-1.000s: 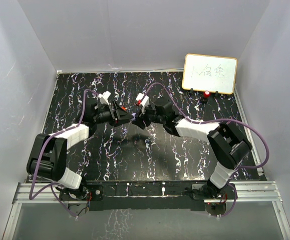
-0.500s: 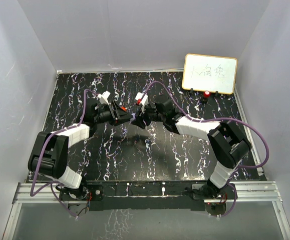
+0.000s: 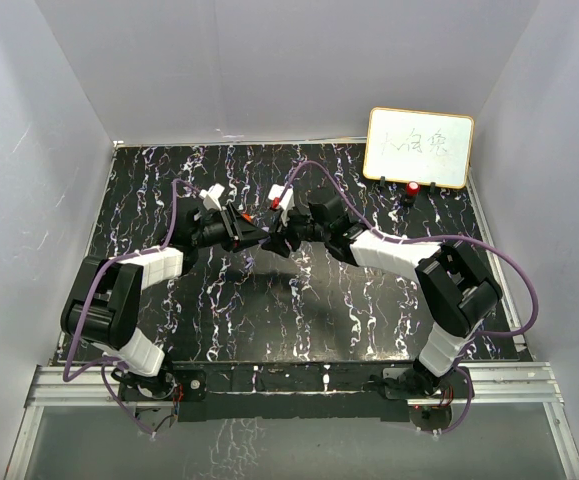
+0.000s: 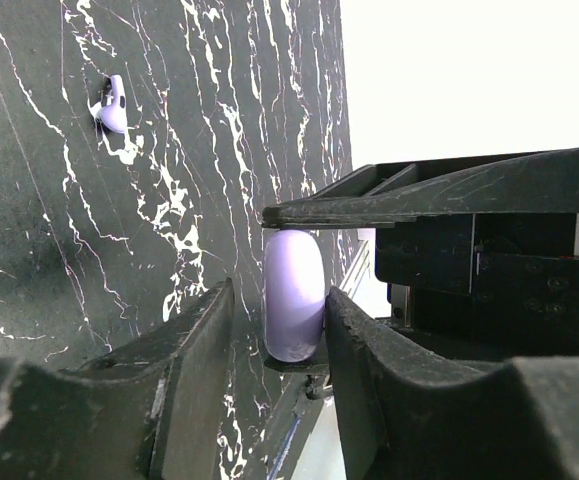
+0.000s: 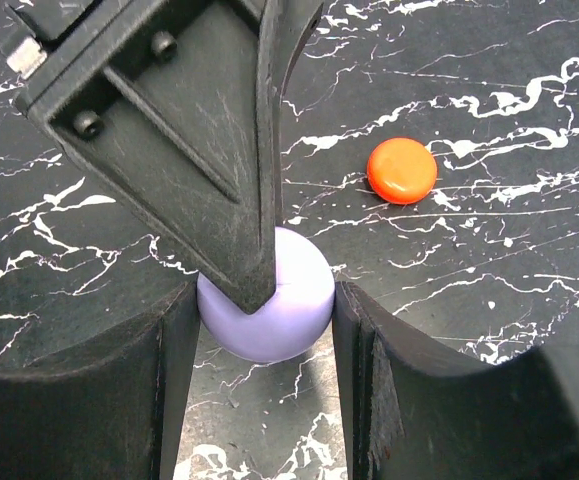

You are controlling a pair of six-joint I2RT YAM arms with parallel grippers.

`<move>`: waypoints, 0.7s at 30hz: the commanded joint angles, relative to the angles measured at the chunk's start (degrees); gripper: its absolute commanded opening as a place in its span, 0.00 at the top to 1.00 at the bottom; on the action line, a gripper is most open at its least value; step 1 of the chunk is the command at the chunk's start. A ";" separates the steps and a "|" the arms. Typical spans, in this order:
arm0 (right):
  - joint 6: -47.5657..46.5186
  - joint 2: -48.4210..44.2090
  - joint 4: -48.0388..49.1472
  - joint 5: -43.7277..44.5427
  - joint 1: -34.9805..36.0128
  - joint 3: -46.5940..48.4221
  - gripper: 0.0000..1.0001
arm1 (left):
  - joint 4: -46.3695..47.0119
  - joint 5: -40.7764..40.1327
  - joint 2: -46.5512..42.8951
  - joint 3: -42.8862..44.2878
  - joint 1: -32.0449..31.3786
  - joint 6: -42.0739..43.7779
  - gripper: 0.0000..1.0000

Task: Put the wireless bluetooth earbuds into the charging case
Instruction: Pick up the charging case at the center of the board.

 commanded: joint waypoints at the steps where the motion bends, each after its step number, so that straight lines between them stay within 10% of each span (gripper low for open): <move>1: -0.57 0.87 1.49 -1.05 -0.32 3.27 0.83 | 1.43 0.83 -0.56 0.34 -0.51 0.11 0.62; 13: -0.72 1.07 0.91 -0.73 -0.43 3.48 0.83 | 0.34 -0.24 -2.01 0.44 -0.56 0.40 0.67; 21: -0.66 1.30 0.66 -0.66 -0.85 3.55 0.83 | 1.28 -0.51 -2.34 -0.15 -0.53 0.03 1.00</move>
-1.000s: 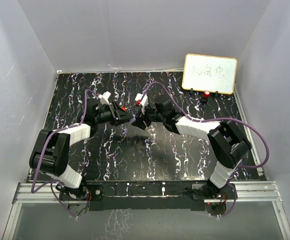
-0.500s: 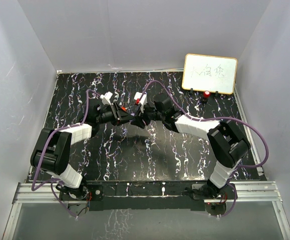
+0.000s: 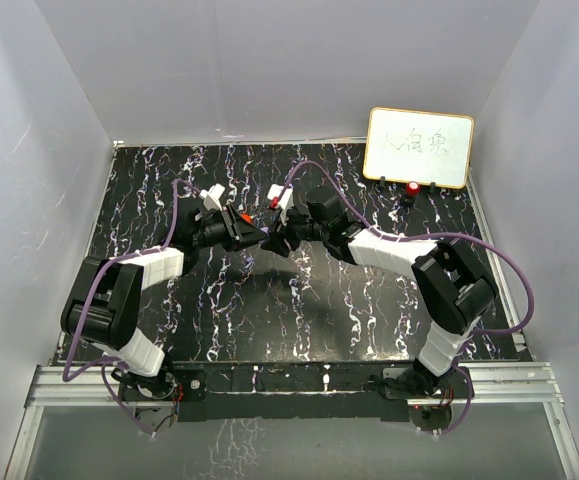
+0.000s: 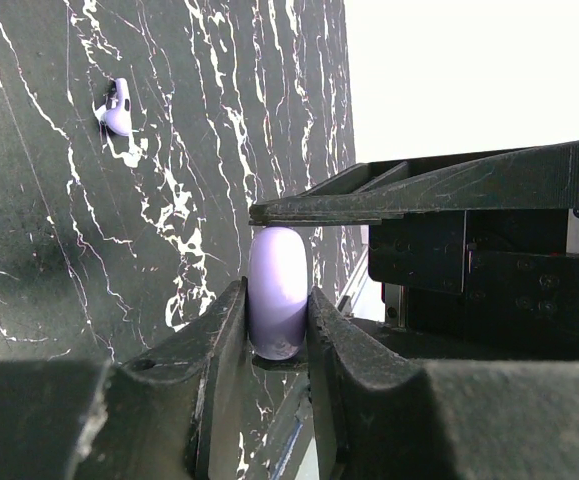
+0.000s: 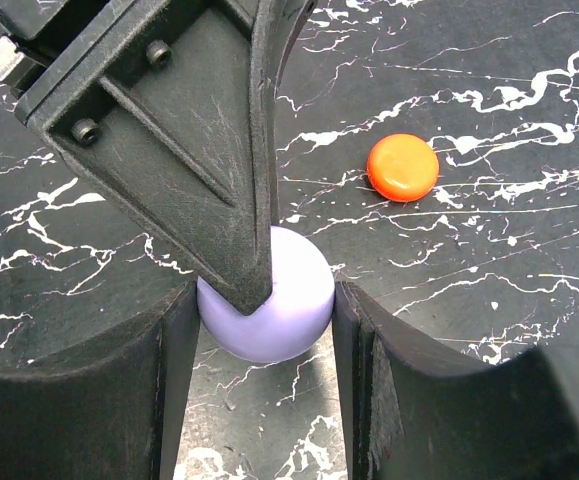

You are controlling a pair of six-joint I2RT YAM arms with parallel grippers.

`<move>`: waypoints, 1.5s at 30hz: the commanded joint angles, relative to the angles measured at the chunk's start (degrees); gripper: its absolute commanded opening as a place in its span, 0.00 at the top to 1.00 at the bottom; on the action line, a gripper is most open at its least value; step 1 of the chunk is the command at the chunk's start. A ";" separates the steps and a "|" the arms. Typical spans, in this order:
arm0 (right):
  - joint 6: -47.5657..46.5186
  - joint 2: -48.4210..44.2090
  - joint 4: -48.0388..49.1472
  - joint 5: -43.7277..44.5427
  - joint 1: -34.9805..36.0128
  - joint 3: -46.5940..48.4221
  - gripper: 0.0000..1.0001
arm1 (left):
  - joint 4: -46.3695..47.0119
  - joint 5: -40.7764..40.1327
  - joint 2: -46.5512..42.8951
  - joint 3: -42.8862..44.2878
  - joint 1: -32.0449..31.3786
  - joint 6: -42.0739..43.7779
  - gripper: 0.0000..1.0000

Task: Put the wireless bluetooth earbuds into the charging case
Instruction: Pick up the charging case at the center of the board.

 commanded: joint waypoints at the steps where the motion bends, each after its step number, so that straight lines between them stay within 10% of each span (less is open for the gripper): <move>1: -0.26 -0.06 0.78 -0.35 -0.74 2.53 0.82 | 1.59 0.38 -2.50 -0.20 -0.16 -0.09 1.00; 5: 3.93 -1.05 0.84 1.09 -2.07 2.66 0.42 | 0.84 -0.63 -2.97 0.03 -0.14 0.41 1.00; 9: 9.95 -6.81 4.44 2.35 -5.85 -1.67 0.31 | 0.92 -0.66 -2.98 0.60 0.26 0.55 1.00; 24: 19.65 -14.10 2.39 6.22 -8.21 -3.68 0.29 | 5.27 1.80 -1.15 2.00 0.42 -2.13 1.00; 45: 2.55 -11.38 -4.03 2.17 -2.43 -2.88 0.25 | 3.64 8.32 0.37 4.97 -0.15 -2.56 1.00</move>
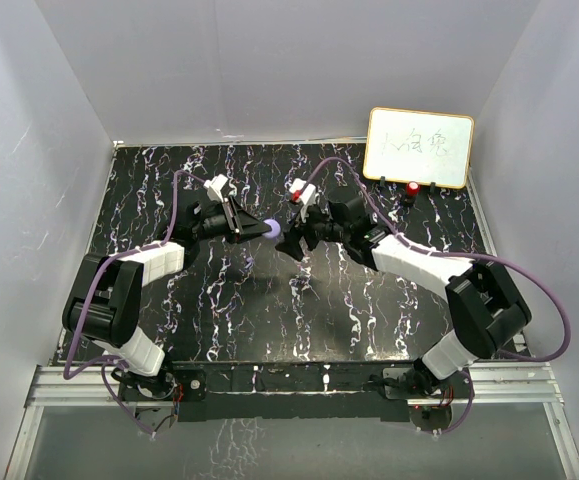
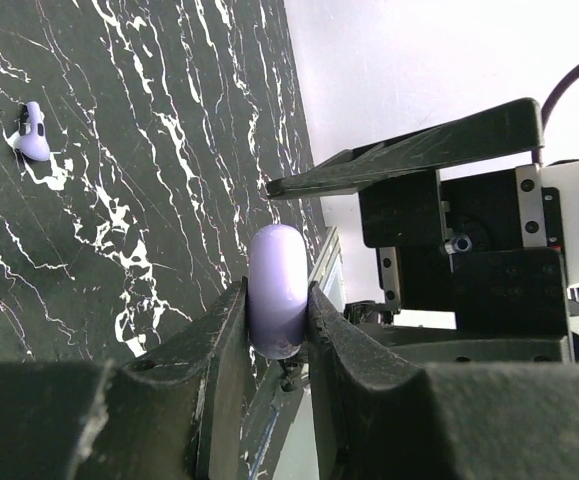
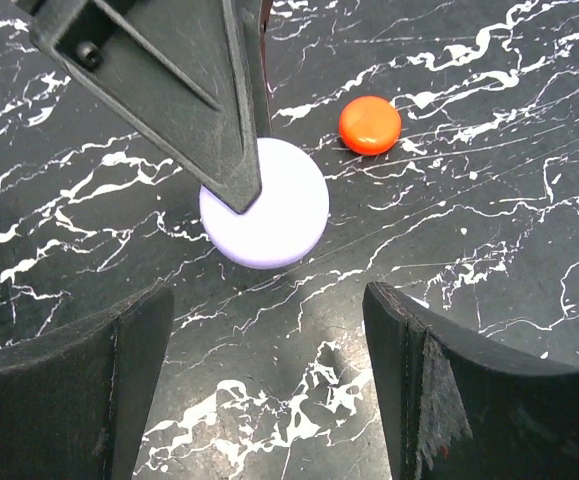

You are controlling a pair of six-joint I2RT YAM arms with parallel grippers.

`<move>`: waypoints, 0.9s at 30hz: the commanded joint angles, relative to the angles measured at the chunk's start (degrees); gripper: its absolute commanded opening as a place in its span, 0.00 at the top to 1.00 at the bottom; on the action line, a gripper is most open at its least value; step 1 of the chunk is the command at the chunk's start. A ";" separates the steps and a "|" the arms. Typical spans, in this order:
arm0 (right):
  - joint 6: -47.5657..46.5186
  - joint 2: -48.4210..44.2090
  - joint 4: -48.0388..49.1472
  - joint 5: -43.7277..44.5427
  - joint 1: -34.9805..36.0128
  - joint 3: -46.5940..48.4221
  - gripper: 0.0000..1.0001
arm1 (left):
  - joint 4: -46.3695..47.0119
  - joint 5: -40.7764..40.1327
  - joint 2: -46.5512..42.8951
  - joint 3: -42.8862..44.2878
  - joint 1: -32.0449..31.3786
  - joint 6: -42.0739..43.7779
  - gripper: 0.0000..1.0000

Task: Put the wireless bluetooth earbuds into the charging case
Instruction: Pick up the charging case at the center of the board.

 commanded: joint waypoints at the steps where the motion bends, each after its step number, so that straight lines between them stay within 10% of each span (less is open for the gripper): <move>1: -2.88 0.75 0.55 0.13 0.91 3.15 0.25 | -0.14 2.88 -0.62 1.75 -0.39 0.52 1.00; 18: -4.63 4.81 -0.73 0.75 2.74 7.24 0.34 | -1.36 3.49 -0.46 1.66 -2.60 1.49 1.00; 27: -4.63 4.36 -0.63 1.49 2.73 7.12 0.67 | -1.54 3.36 -0.09 1.97 -2.90 1.44 1.00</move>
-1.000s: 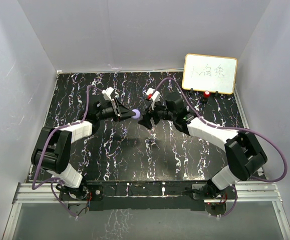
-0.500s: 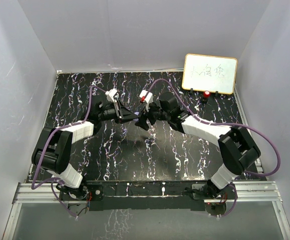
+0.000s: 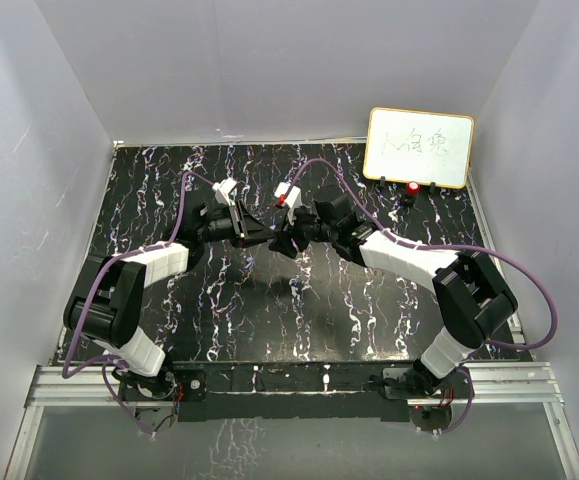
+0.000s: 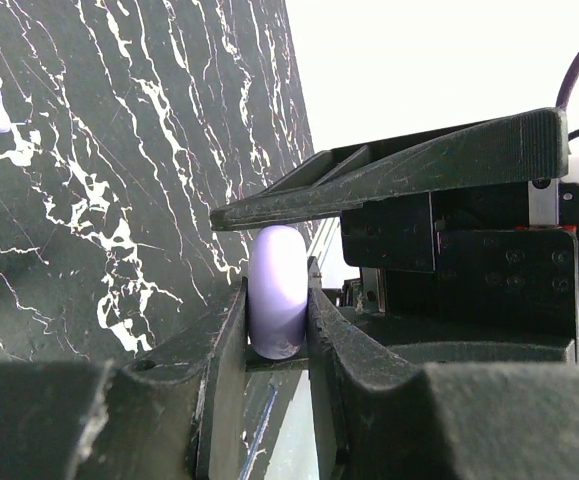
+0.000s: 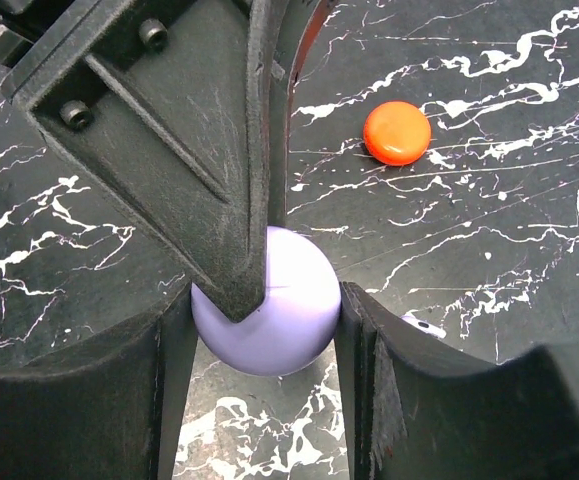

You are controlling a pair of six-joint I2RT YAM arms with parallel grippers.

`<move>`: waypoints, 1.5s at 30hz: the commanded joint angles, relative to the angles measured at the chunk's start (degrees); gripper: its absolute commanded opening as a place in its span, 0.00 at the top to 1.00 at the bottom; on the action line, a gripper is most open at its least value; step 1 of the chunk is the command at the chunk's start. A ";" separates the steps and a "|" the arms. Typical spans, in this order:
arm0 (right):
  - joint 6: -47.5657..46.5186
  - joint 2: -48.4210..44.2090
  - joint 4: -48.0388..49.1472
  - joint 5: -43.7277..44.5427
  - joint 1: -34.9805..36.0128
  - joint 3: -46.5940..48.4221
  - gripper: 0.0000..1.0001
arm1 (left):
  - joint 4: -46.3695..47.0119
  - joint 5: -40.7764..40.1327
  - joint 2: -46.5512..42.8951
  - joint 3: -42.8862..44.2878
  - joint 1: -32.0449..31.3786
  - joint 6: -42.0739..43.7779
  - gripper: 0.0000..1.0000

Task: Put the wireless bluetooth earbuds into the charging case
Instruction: Pick up the charging case at the center of the board.

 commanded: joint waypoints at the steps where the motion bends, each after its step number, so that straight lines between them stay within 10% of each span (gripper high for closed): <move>1: -0.93 -0.81 2.06 1.41 -0.10 2.72 0.71 | -0.08 1.74 -0.14 1.90 -0.44 0.44 1.00; 6: -0.98 -1.19 2.41 1.82 -0.12 2.39 0.81 | -0.51 1.32 -0.14 2.14 -0.43 0.37 1.00; 18: -1.19 -1.44 2.46 2.71 -0.06 1.82 0.82 | -0.74 -0.01 -1.09 2.17 -0.46 0.37 0.60; 45: -1.38 -2.63 2.51 2.57 -0.11 0.76 0.83 | 1.35 -2.66 -1.78 0.09 1.21 -1.57 0.67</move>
